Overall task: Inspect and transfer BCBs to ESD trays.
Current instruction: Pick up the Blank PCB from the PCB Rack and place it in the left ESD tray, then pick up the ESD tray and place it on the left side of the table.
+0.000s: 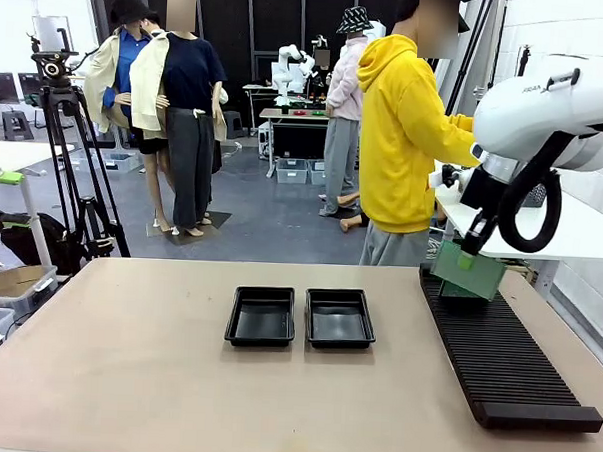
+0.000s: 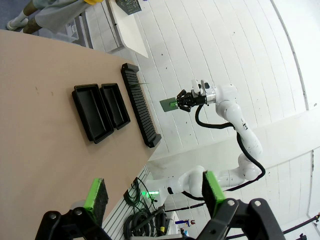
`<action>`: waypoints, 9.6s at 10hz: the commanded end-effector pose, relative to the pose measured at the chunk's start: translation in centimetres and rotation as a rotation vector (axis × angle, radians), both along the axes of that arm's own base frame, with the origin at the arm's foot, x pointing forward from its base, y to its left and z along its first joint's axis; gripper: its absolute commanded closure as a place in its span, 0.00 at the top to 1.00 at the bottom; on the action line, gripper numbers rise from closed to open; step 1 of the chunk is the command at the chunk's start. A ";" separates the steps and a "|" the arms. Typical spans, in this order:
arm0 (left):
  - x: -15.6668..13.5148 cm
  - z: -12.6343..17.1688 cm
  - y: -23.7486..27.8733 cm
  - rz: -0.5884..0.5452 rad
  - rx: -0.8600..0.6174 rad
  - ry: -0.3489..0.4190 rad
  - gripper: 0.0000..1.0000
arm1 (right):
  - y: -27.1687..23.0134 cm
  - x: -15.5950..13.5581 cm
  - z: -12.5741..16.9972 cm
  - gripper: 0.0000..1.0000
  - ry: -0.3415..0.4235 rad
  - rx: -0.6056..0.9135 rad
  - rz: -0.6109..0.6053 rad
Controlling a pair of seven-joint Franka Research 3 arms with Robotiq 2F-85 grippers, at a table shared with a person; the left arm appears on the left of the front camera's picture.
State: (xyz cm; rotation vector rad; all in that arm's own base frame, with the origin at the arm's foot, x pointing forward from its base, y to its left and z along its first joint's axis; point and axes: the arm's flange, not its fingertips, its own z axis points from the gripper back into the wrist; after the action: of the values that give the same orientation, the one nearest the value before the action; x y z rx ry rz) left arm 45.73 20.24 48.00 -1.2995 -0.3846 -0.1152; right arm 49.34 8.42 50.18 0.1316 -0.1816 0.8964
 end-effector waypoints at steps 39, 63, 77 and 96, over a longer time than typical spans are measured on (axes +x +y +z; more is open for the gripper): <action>0.0 0.4 0.0 0.012 -0.002 0.008 1.00 | 32.1 9.0 -15.0 0.00 0.372 0.425 -0.643; 0.0 0.4 0.0 0.012 -0.002 0.008 1.00 | 32.5 5.7 -12.0 1.00 0.321 0.332 -0.780; 0.0 0.4 0.0 0.012 -0.002 0.008 1.00 | 31.5 3.4 -9.2 1.00 0.299 0.113 -0.771; 6.5 7.4 -31.6 -0.080 0.663 0.238 1.00 | -2.4 -4.7 -1.7 1.00 0.397 0.815 -0.625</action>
State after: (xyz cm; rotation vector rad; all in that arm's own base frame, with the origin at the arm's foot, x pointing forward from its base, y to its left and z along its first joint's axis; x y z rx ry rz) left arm 51.31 -10.67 55.25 -0.7306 -0.1320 -0.1505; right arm 45.50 6.95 49.47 0.8788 -0.1863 0.1052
